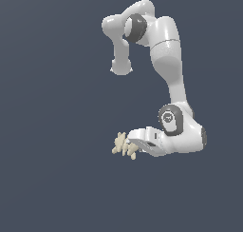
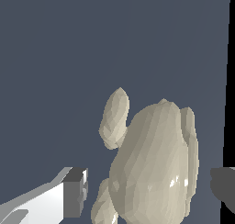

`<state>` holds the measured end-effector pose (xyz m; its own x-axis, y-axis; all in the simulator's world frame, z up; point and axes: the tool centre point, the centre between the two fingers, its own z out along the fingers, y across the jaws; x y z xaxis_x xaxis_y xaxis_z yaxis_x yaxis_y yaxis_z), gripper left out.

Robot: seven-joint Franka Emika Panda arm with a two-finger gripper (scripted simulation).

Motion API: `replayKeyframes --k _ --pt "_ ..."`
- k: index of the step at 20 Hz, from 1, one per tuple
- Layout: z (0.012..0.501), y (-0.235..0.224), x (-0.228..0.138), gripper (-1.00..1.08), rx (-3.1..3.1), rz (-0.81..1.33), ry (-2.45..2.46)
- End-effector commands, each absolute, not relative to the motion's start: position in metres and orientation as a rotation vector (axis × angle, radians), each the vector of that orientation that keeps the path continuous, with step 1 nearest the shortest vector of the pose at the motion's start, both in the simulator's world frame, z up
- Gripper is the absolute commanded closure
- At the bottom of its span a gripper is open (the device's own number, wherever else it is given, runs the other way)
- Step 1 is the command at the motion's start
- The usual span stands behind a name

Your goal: Pick up the object and move it to a goal position.

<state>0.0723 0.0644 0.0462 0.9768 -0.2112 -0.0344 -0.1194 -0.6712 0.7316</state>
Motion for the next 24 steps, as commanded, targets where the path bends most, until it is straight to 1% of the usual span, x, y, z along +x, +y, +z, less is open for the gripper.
replayKeyframes --k 1,2,15,24 --pt "0.041 0.057 0.07 -1.0 2.306 -0.156 -0.234" --pt "0.041 0.057 0.07 1.08 2.306 -0.156 -0.234" --pt "0.045 0.063 0.071 1.08 2.312 -0.145 -0.23" --pt "0.05 0.071 0.058 1.08 2.312 -0.146 -0.23"
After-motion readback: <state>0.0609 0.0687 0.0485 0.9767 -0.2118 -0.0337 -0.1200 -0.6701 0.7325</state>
